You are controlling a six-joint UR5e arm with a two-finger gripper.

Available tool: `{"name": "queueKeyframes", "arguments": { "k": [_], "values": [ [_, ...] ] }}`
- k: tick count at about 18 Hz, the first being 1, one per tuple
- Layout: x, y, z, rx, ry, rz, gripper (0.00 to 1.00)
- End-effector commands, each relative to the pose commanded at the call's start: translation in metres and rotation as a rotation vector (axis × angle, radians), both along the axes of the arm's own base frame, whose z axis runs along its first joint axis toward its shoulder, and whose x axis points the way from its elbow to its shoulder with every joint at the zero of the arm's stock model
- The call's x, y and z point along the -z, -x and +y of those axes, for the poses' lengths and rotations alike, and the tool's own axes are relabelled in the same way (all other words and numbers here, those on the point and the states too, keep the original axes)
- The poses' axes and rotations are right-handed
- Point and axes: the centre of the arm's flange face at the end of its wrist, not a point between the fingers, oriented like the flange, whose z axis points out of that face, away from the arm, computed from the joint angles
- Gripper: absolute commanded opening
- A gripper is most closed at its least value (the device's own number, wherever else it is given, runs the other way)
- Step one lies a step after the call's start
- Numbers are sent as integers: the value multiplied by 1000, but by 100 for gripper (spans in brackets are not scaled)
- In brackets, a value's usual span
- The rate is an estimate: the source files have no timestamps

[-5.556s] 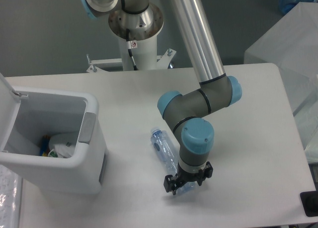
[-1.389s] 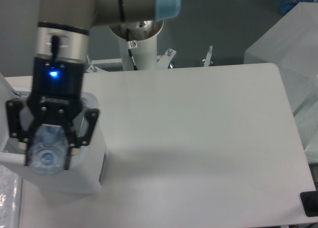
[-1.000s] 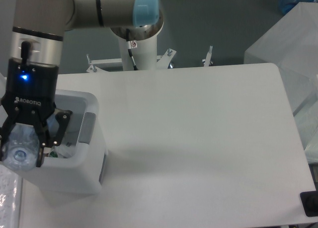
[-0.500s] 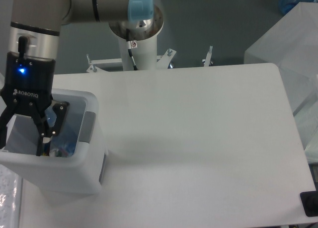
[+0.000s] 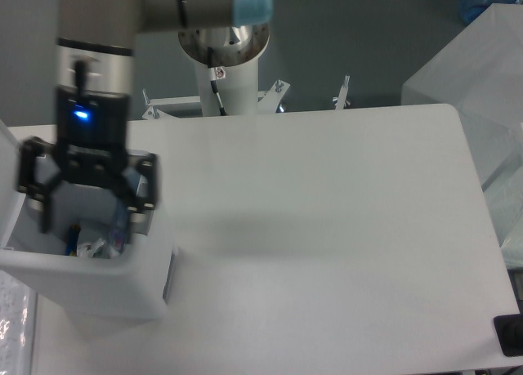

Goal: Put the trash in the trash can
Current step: 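Lower the bottle into the bin and open the gripper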

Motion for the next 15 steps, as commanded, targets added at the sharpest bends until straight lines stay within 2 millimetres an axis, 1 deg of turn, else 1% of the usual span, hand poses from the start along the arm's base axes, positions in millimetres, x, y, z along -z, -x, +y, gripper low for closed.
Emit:
{"name": "queueKeyframes", "arguments": {
  "k": [1, 3, 4, 6, 9, 11, 13, 15],
  "values": [
    [5, 14, -3, 13, 23, 27, 100],
    [19, 51, -15, 36, 86, 84, 100],
    [24, 66, -21, 54, 120, 119, 100],
    [26, 91, -37, 90, 171, 184, 100],
    [27, 116, -56, 124, 219, 243, 100],
    [30, 126, -67, 136, 243, 261, 100],
    [28, 132, -75, 159, 271, 277, 100],
    [20, 143, -91, 159, 283, 299, 100]
  ]
}}
